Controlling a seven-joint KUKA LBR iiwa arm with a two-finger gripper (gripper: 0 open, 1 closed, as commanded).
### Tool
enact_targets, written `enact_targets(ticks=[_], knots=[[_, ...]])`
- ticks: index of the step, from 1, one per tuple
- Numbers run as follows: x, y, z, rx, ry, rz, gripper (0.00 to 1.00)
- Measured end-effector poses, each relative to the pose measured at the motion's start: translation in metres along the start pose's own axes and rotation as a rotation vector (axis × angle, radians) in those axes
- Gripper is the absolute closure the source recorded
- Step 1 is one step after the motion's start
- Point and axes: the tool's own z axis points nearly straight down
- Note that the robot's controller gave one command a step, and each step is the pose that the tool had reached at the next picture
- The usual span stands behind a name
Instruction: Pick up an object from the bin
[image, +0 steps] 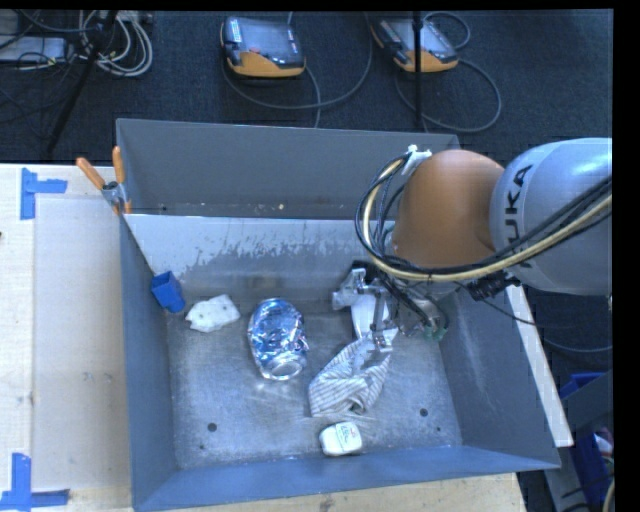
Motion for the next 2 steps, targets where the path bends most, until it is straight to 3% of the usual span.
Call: enact_targets(ticks=[1, 2], knots=[[0.022, -0.030, 0.001, -0.001, 0.007, -0.087, 0.00], [0.016, -0.023, 0.024, 0.000, 0.001, -0.178, 0.00]])
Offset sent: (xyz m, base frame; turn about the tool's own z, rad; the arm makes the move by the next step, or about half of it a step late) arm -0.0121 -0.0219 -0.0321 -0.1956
